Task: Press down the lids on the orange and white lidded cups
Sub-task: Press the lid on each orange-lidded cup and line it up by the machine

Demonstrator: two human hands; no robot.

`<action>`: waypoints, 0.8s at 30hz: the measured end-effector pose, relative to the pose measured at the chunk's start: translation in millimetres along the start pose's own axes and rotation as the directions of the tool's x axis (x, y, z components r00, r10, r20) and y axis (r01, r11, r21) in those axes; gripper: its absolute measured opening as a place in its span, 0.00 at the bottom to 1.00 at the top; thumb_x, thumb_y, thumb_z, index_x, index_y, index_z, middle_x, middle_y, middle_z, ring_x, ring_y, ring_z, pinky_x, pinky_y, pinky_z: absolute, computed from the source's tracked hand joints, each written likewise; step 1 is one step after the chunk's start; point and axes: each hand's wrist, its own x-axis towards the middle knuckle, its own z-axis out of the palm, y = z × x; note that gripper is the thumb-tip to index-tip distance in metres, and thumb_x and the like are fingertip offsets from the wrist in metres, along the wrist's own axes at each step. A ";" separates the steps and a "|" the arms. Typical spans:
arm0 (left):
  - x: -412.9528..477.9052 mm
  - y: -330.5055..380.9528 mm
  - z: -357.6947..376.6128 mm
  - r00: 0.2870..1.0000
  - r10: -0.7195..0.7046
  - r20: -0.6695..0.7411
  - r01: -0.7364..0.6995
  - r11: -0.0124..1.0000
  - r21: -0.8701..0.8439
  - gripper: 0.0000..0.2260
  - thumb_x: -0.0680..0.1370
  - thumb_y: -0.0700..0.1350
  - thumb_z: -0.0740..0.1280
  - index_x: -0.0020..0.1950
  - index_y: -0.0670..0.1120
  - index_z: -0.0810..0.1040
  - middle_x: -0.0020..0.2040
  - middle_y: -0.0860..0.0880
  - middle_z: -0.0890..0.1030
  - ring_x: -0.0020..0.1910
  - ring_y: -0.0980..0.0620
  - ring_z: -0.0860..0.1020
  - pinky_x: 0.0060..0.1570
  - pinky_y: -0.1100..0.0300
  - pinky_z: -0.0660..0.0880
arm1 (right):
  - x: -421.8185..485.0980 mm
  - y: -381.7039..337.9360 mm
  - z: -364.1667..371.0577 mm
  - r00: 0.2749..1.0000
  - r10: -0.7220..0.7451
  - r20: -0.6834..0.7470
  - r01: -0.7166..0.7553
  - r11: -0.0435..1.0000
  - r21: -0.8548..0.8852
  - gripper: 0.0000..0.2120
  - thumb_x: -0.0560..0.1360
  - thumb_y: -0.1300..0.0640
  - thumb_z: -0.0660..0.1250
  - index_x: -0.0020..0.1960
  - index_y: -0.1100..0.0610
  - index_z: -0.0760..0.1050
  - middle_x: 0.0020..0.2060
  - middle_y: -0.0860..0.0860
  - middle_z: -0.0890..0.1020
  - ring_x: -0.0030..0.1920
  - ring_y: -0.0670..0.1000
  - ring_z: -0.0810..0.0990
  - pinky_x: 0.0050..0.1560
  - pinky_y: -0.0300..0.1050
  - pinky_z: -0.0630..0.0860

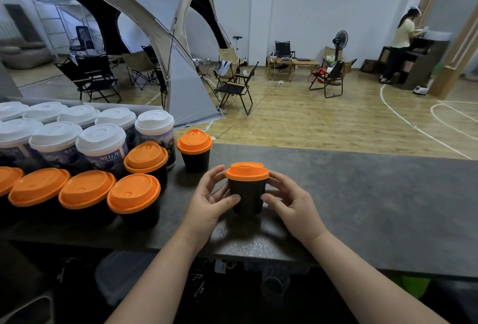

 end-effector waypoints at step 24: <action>-5.4 -14.1 107.1 0.998 -0.068 0.012 0.064 0.977 0.202 0.25 0.68 0.37 0.74 0.65 0.48 0.79 0.58 0.50 0.85 0.59 0.53 0.82 0.47 0.63 0.81 | -30.6 8.3 -88.5 0.996 0.084 -0.002 -0.084 0.996 0.022 0.38 0.66 0.51 0.80 0.72 0.39 0.69 0.63 0.34 0.79 0.64 0.39 0.77 0.59 0.44 0.79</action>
